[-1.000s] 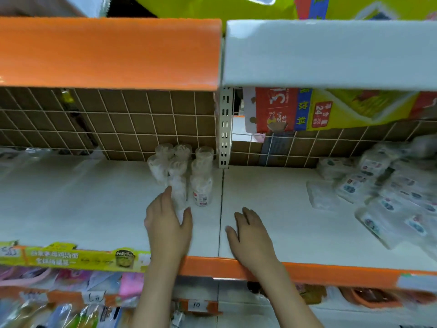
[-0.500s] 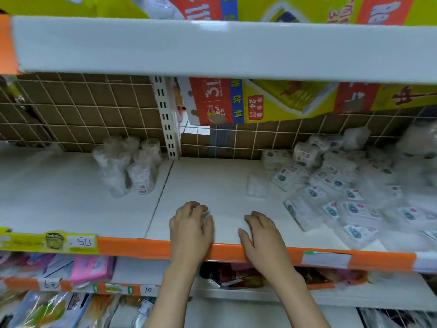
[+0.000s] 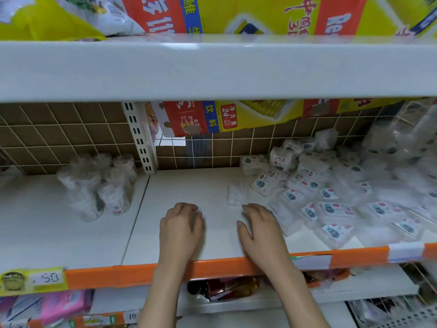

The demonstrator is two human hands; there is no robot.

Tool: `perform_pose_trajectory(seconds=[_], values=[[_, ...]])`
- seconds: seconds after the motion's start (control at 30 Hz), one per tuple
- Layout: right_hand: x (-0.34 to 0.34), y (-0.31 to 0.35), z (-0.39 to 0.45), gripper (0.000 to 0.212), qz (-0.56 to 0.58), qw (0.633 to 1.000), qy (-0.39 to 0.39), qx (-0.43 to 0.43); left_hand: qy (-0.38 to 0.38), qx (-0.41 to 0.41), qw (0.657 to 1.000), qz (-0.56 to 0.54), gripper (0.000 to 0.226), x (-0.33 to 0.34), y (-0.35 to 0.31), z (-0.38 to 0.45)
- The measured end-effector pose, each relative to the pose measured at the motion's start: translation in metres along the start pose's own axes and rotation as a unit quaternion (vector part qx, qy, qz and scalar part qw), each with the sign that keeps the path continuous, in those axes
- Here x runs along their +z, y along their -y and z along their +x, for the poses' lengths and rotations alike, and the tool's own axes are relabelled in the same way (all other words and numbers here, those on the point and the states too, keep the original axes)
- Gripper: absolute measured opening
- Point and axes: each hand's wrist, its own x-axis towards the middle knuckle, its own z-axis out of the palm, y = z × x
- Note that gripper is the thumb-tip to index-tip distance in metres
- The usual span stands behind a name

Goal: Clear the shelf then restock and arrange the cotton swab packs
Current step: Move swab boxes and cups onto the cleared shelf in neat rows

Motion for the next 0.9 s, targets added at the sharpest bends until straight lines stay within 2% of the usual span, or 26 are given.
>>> perform_pose_trajectory(seconds=[0.33,0.5,0.67,0.9], values=[[-0.04,-0.049,0.009,0.048,0.03,0.998,-0.059,-0.001,0.023,0.001,0.999,0.04,0.031,0.029,-0.033,0.0],[-0.084,-0.108,0.012,0.049,0.03,0.998,-0.057,-0.02,0.009,-0.037,0.999,0.027,0.043,0.057,-0.1,0.0],[-0.134,-0.185,0.006,0.041,0.019,0.997,-0.073,-0.016,0.004,-0.02,1.0,0.018,0.05,0.099,-0.184,-0.004],[-0.163,-0.257,-0.009,0.032,0.024,0.998,-0.061,0.004,0.006,-0.021,0.997,0.074,0.044,0.132,-0.239,-0.025]])
